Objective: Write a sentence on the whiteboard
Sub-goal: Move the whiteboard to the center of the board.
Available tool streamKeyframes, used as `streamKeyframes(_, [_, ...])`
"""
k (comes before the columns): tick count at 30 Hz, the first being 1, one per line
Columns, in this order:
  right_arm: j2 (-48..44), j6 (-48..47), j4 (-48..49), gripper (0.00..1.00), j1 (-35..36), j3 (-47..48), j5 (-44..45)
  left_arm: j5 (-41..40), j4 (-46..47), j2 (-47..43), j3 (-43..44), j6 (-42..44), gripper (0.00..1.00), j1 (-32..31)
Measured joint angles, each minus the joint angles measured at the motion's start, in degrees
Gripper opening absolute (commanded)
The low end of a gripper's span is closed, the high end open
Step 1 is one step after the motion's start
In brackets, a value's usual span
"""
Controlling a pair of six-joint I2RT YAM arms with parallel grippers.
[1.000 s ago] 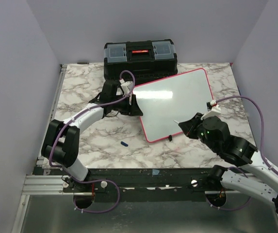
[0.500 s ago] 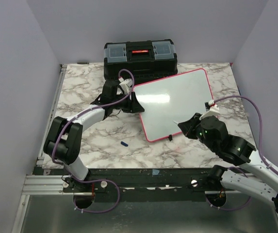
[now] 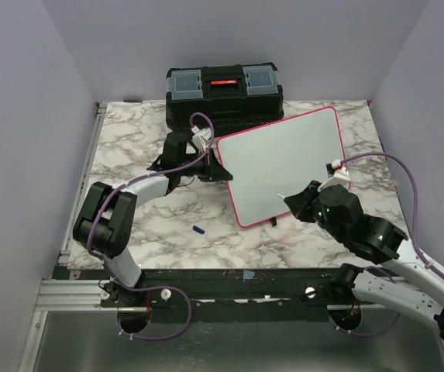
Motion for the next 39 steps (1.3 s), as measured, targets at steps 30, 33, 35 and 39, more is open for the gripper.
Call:
streamKeyframes(30, [-0.63, 0.07, -0.35, 0.01, 0.0, 0.0, -0.02, 1.99, 5.01, -10.95, -14.12, -1.55, 0.23, 0.39])
streamKeyframes(33, [-0.68, 0.07, -0.37, 0.01, 0.0, 0.0, -0.02, 1.46, 4.42, -10.64, -15.26, -0.63, 0.29, 0.26])
streamKeyframes(35, [-0.72, 0.07, -0.35, 0.01, 0.0, 0.0, -0.02, 1.46, 4.02, -10.1, -15.63, -0.24, 0.3, -0.02])
streamKeyframes(39, [-0.74, 0.07, -0.37, 0.01, 0.0, 0.0, -0.02, 1.44, 4.09, -9.81, -15.65, 0.13, 0.38, -0.37])
